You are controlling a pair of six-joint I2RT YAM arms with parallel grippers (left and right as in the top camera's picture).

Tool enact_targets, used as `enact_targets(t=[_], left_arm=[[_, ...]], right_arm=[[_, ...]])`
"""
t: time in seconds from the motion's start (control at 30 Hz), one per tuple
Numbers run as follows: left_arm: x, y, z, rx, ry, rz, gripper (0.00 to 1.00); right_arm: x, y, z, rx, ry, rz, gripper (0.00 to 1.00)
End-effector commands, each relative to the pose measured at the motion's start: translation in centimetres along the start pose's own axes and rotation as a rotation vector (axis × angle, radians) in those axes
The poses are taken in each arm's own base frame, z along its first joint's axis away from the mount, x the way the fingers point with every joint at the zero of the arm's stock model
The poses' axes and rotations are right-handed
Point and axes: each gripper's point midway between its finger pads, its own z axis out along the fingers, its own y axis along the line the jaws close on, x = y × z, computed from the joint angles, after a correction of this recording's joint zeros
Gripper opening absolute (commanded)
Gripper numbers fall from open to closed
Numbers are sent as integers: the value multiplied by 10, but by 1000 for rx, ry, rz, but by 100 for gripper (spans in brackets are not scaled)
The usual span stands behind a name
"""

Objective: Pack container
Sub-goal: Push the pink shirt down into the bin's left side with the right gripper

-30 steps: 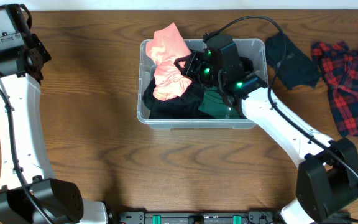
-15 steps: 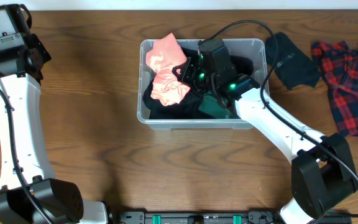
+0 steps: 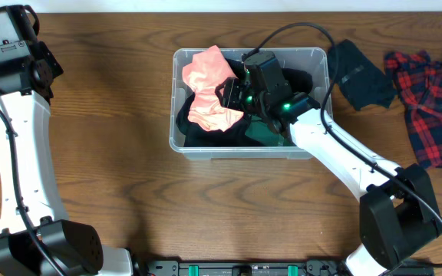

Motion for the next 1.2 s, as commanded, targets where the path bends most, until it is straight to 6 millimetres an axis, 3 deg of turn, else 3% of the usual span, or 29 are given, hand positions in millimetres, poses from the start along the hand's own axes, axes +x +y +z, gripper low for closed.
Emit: enact_targets(t=[0.0,0.2,0.43,0.63,0.73,0.93,1.0,1.07,1.17], left_arm=[[0,3,1,-18,-2,5,98],[0,3,1,-18,-2,5,98],[0,3,1,-18,-2,5,98],[0,3,1,-18,-2,5,98],[0,3,1,-18,-2,5,98],[0,3,1,-18,-2,5,98],[0,3,1,-18,-2,5,98],[0,3,1,-18,-2,5,98],[0,3,1,-18,-2,5,98]], right_arm=[[-7,2,1,23,-34,-195,73],[-16,-11,-1,107,-70,-396,92],[-33,-32,-7,266,-123,-588,96],[-44,-26,-9,282,-157,-693,96],[-48,-18,-9,264,-185,-700,87],[-50,-6,-4,235,-224,-711,35],[-46,-6,0,234,-213,-711,22],[-42,-8,9,230,-203,-714,15],[-36,-17,28,229,-186,-701,15]])
